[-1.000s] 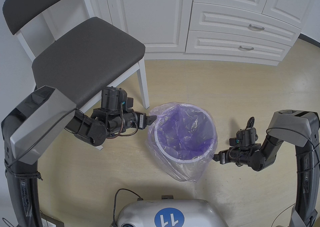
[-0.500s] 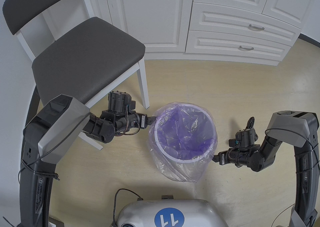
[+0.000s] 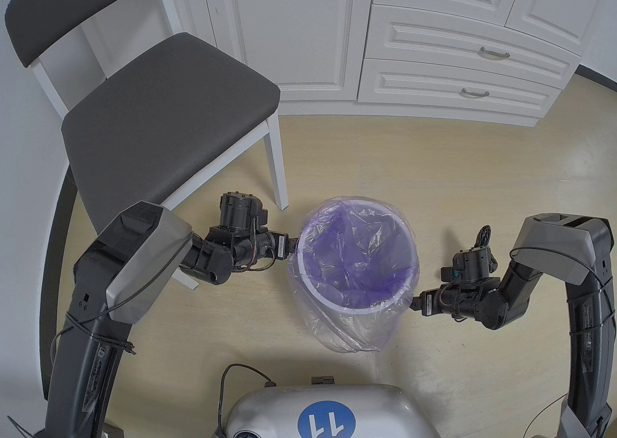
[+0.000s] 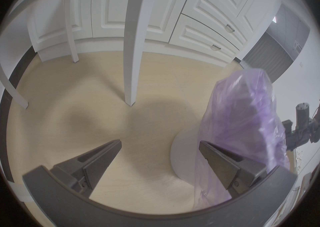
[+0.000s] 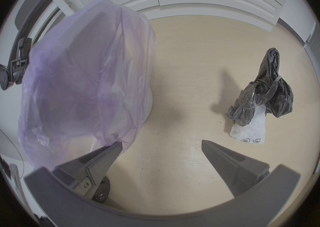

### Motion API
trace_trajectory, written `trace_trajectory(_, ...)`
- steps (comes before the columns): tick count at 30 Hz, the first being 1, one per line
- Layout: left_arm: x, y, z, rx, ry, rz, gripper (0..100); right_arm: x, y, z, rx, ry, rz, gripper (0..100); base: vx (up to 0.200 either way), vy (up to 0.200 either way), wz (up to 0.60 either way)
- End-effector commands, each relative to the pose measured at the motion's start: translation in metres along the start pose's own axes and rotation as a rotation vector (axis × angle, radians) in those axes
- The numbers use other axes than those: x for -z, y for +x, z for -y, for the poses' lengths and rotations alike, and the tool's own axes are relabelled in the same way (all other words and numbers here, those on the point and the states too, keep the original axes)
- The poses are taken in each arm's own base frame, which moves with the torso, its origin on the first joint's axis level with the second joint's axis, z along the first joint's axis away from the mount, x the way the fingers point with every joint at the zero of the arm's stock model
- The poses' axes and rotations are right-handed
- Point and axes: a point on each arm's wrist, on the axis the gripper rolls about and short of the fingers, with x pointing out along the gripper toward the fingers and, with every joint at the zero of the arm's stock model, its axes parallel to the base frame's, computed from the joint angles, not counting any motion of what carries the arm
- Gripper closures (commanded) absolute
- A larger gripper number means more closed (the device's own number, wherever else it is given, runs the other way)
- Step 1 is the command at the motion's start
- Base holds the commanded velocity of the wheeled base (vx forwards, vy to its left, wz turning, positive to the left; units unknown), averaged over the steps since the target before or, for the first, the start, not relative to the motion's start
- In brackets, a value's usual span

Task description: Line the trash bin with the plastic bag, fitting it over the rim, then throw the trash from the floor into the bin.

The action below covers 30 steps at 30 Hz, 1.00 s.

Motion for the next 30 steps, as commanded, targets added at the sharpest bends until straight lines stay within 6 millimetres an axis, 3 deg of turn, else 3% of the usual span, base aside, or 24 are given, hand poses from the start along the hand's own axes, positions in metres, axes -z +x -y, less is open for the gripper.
trace_trajectory(1,0.018,0.011,-0.002,-0.005,-0.003,-0.034,0,-0.004,0.005,0.0,0.002,0.012,0.01,0,0.0,0.0,0.0)
trace_trajectory(6,0.022,0.013,0.001,-0.019,0.0,-0.039,0,-0.012,0.011,0.0,0.0,0.059,0.044,0,0.0,0.0,0.0)
trace_trajectory(12,0.018,0.007,-0.004,-0.073,-0.003,-0.039,0,-0.029,0.039,-0.003,0.099,0.161,0.091,0,0.0,0.0,0.0)
trace_trajectory(18,0.009,-0.021,-0.024,-0.123,-0.027,-0.046,0,-0.037,0.066,-0.01,0.134,0.245,0.046,0,0.0,0.0,0.0)
trace_trajectory(23,0.004,-0.038,-0.032,-0.143,-0.037,-0.039,0,-0.043,0.069,-0.01,0.185,0.252,-0.035,0,0.0,0.0,0.0)
trace_trajectory(30,-0.009,-0.066,-0.025,-0.136,-0.027,0.013,0,-0.047,0.07,-0.01,0.231,0.266,-0.134,0,0.0,0.0,0.0)
